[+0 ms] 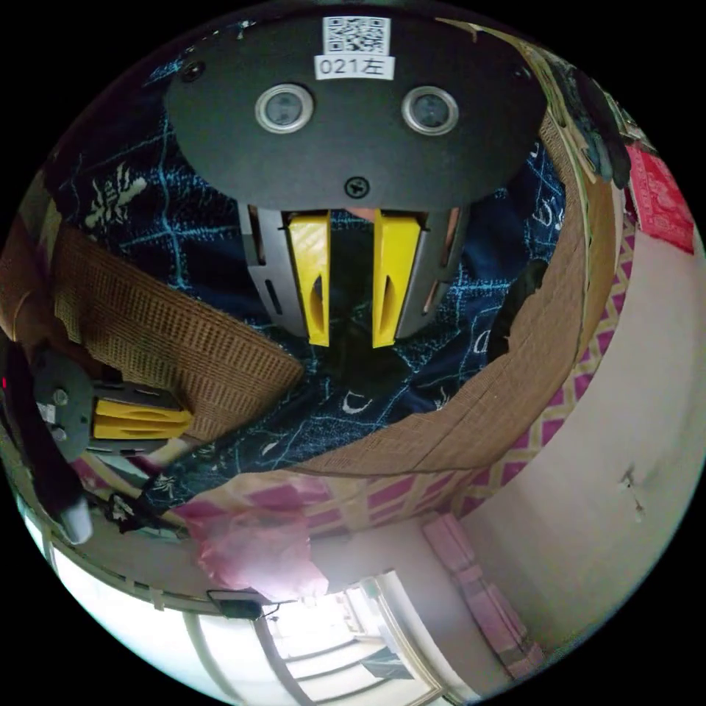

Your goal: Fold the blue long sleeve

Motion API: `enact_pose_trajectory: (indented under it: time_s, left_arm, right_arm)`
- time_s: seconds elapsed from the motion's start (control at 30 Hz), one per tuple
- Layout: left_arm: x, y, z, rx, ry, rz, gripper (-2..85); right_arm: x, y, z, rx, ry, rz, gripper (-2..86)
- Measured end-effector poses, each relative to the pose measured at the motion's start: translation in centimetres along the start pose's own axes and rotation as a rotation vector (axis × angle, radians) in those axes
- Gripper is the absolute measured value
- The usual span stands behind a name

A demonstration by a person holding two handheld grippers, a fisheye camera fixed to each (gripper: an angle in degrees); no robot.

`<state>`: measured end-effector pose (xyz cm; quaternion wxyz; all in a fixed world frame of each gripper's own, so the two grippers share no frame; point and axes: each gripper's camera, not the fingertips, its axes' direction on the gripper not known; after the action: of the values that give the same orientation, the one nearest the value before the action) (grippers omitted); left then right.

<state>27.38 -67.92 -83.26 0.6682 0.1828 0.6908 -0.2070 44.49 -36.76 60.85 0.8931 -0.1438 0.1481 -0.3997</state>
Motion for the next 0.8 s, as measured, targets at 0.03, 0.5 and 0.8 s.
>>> enact_pose_trajectory:
  time_s: [0.03,0.5,0.8]
  left_arm:
    - [-0.7,-0.4,0.0,-0.027,0.014,-0.01,8.1]
    - [-24.6,6.7,-24.7,0.38,0.11,-0.559,-0.4]
    - [-53.6,37.2,-53.7,0.502,-0.237,-1.054,-0.7]
  right_arm:
    - [-0.8,-0.1,0.1,-0.012,0.019,-0.018,2.0]
    - [4.2,1.2,1.1,-0.011,-0.42,0.202,3.6]
    - [2.9,1.7,0.9,-0.01,-0.425,0.192,5.7]
